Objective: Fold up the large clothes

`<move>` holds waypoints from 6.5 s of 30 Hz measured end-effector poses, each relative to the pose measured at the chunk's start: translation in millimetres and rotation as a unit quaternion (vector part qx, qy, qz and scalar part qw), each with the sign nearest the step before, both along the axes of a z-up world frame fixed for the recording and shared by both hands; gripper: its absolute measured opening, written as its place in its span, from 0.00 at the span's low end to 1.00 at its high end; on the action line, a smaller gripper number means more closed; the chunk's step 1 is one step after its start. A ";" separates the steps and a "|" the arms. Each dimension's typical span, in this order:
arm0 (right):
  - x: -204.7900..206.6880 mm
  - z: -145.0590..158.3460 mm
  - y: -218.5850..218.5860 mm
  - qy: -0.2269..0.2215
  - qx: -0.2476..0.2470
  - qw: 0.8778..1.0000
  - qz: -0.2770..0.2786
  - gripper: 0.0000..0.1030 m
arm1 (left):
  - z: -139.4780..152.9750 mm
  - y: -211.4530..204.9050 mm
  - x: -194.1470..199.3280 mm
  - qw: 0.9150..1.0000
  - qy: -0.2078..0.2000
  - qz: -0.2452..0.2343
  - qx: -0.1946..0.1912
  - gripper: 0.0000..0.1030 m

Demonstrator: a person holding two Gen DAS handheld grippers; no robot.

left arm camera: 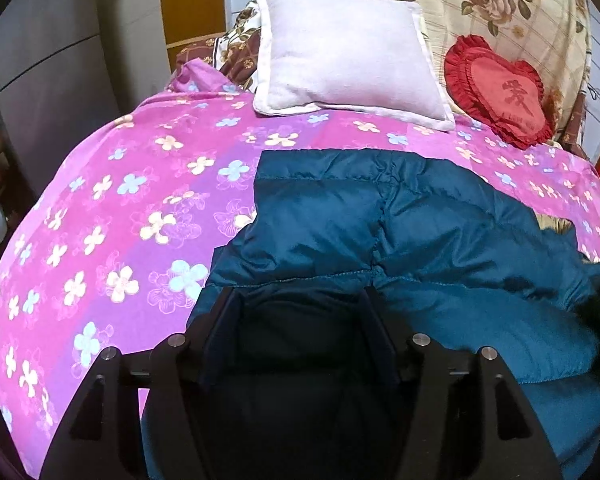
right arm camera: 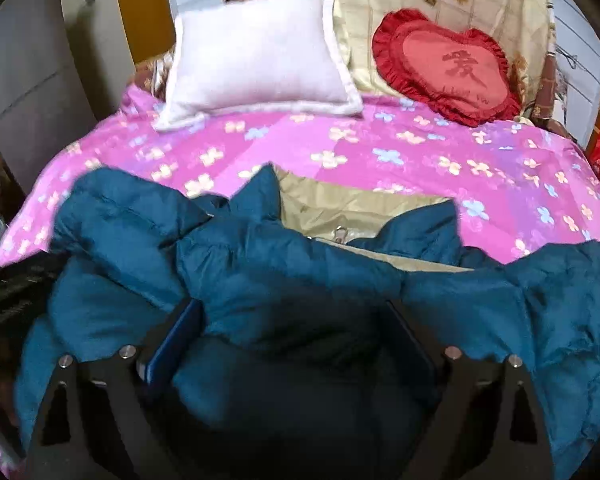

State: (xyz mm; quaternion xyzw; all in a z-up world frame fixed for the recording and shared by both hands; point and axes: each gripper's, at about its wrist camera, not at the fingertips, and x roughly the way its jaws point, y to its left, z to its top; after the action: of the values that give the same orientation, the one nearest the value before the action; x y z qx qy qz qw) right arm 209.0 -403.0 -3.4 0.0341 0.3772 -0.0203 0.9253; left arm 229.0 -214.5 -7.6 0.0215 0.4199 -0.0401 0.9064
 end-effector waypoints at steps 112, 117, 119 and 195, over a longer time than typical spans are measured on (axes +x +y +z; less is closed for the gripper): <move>-187.3 -24.1 -189.9 0.007 0.127 0.976 -0.175 1.00 | -28.6 105.7 -55.8 0.966 0.084 -0.029 -0.243 0.55; -165.3 -38.7 -213.1 0.028 0.180 0.972 -0.148 1.00 | -43.9 99.5 -28.1 0.948 0.134 -0.051 -0.286 0.63; -157.4 -41.7 -216.2 0.032 0.181 0.974 -0.134 1.00 | -43.7 93.4 -24.2 0.947 0.134 -0.065 -0.285 0.68; -387.8 6.3 65.7 -0.078 0.004 0.996 -0.046 0.95 | 39.8 74.1 -333.6 0.995 -0.075 -0.045 -0.040 0.58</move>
State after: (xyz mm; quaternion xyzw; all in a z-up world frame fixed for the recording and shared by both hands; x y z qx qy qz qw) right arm -178.8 -337.4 2.9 0.0569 0.3023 -0.0582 0.9497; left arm -104.6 -140.3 32.2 0.0073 0.3470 -0.0954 0.9330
